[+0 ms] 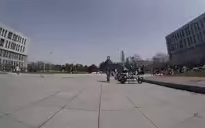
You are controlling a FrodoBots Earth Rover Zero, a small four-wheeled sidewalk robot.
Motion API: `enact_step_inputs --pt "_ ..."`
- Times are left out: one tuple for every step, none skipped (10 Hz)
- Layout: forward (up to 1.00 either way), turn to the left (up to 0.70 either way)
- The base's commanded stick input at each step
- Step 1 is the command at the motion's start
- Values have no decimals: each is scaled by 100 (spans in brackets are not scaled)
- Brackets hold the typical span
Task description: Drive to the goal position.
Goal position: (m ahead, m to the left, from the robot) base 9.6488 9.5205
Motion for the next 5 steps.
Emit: enact_step_inputs --pt "100 0" --pt "100 0" --pt "100 0" --pt "100 0" --pt "100 0"
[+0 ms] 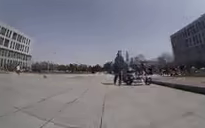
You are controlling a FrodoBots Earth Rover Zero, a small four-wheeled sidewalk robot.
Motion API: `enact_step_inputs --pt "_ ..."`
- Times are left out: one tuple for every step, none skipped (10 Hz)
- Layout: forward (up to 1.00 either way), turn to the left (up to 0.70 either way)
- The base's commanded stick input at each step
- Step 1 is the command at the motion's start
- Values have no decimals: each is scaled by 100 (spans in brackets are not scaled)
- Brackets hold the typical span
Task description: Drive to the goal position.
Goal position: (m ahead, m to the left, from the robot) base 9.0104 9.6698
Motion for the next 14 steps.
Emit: enact_step_inputs --pt "100 0" --pt "100 0" --pt "100 0" --pt "100 0" --pt "100 0" --pt "100 0" --pt "100 0" --pt "100 0" --pt "100 0" --pt "100 0" --pt "100 0" --pt "100 2" --pt "100 22" --pt "100 40"
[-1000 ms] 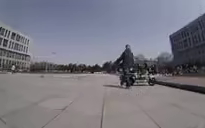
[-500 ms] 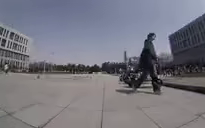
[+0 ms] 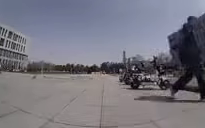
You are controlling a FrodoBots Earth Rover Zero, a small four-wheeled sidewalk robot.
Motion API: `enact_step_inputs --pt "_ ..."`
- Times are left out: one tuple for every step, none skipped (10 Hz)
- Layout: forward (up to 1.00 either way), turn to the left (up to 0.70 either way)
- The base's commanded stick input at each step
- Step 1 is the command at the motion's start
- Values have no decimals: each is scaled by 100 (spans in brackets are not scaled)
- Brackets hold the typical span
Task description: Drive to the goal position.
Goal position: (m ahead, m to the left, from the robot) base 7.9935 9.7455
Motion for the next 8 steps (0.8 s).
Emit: enact_step_inputs --pt "100 36" --pt "100 15" --pt "100 0" --pt "100 0" --pt "100 0" --pt "100 0" --pt "100 0" --pt "100 11"
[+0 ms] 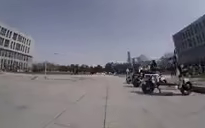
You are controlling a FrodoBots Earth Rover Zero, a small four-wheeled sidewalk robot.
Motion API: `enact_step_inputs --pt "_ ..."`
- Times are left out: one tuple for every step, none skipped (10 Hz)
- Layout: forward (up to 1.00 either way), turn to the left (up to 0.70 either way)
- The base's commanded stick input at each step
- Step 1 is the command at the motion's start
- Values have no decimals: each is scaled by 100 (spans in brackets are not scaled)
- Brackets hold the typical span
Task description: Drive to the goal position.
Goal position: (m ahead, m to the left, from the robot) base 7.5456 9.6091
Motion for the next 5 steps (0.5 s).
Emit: enact_step_inputs --pt "100 23" --pt "100 34" --pt "100 34" --pt "100 18" --pt "100 1"
